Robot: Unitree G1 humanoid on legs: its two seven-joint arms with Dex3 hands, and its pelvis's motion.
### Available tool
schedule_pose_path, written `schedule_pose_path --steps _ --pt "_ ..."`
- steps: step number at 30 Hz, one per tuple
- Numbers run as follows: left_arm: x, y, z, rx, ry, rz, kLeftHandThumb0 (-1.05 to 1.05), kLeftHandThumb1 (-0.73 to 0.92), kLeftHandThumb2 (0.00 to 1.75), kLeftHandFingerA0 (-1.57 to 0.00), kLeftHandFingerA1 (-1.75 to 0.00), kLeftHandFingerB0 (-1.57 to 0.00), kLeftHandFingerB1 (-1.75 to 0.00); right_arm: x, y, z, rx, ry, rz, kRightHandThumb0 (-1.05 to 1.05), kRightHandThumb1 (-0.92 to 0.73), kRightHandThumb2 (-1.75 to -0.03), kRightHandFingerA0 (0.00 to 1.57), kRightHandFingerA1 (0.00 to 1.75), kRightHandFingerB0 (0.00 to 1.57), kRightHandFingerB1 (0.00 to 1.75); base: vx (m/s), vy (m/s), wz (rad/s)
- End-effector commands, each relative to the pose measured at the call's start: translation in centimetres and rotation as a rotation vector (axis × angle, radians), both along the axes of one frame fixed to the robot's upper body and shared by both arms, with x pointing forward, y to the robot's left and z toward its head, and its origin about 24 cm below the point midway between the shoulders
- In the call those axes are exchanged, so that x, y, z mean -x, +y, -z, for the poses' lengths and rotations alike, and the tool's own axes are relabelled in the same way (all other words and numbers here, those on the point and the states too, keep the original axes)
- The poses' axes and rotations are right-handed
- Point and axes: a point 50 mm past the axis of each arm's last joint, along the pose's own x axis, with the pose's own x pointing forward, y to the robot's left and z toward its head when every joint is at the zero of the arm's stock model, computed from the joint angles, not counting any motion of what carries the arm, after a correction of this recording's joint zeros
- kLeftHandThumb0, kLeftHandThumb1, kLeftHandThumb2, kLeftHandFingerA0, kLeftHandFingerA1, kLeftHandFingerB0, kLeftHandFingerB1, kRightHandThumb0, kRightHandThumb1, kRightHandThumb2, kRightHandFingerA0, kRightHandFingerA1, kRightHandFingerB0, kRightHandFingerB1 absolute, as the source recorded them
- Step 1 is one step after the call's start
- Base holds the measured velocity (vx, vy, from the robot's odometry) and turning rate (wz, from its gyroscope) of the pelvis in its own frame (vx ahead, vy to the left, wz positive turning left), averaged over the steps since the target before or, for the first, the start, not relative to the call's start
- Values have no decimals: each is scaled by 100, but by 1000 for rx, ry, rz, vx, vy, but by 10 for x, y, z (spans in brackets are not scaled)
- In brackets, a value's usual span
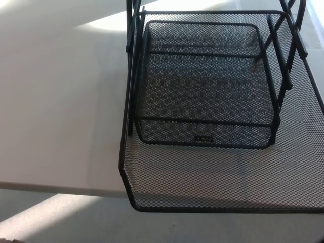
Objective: A balck drawer is kept on the middle of the table and the robot uses its right hand to push it back away from the robot
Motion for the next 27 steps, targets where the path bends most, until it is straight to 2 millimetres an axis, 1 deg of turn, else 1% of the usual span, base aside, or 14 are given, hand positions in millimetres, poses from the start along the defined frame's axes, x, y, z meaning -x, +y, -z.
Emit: schedule_pose_path --steps 1,2,3,8,11,12,15,16,18,21,22,26,27 --pt "1 9 -6 -19 12 8 -55 74 63 -49 -38 -33 -32 47 38 -138 -260 -128 -352 -57 -77 -63 48 38 35 33 0 0 0" --pt "1 10 -6 -22 12 8 -55 74 63 -49 -38 -33 -32 48 40 -141 -266 -133 -362 -57 -77 -63 48 38 35 33 0 0 0" --pt "1 10 -6 -26 14 7 -56 71 63 -48 -38 -33 -33 49 43 -147 -286 -139 -387 -59 -73 -64 46 39 34 34 0 0 0" --pt "2 10 -5 -32 17 8 -56 71 63 -48 -38 -33 -33 52 48 -165 -335 -147 -462 -58 -74 -64 45 39 34 33 0 0 0" --pt "0 10 -5 -27 15 4 -55 74 63 -48 -37 -34 -33 52 50 -172 -343 -150 -507 -58 -74 -64 46 39 34 33 0 0 0" --pt "0 9 -5 -23 15 4 -57 71 62 -47 -38 -32 -33 51 51 -177 -355 -145 -543 -57 -75 -64 45 39 33 33 0 0 0" --pt "0 9 -6 -21 11 6 -56 71 62 -47 -38 -33 -33 51 53 -182 -366 -141 -566 -57 -75 -64 45 39 33 33 0 0 0" --pt "0 9 -6 -18 11 7 -55 74 62 -47 -38 -34 -33 51 54 -185 -359 -146 -582 -58 -79 -64 46 38 34 33 0 0 0" --pt "0 9 -6 -18 14 9 -56 72 62 -46 -38 -31 -32 51 57 -193 -344 -164 -617 -59 -79 -64 46 38 34 33 0 0 0" --pt "0 9 -6 -23 15 15 -56 71 62 -47 -38 -31 -32 52 60 -200 -337 -176 -647 -58 -79 -64 46 37 34 33 0 0 0" --pt "0 9 -6 -25 15 19 -57 72 63 -46 -38 -31 -32 53 63 -205 -333 -175 -672 -57 -80 -64 46 37 34 32 0 0 0" --pt "-1 8 -6 -24 15 20 -56 72 62 -47 -38 -30 -32 51 68 -215 -336 -167 -728 -57 -80 -64 46 38 34 32 0 0 0" --pt "-1 8 -6 -24 13 22 -55 75 63 -48 -37 -32 -32 51 68 -216 -338 -165 -732 -57 -79 -64 46 38 34 33 0 0 0"
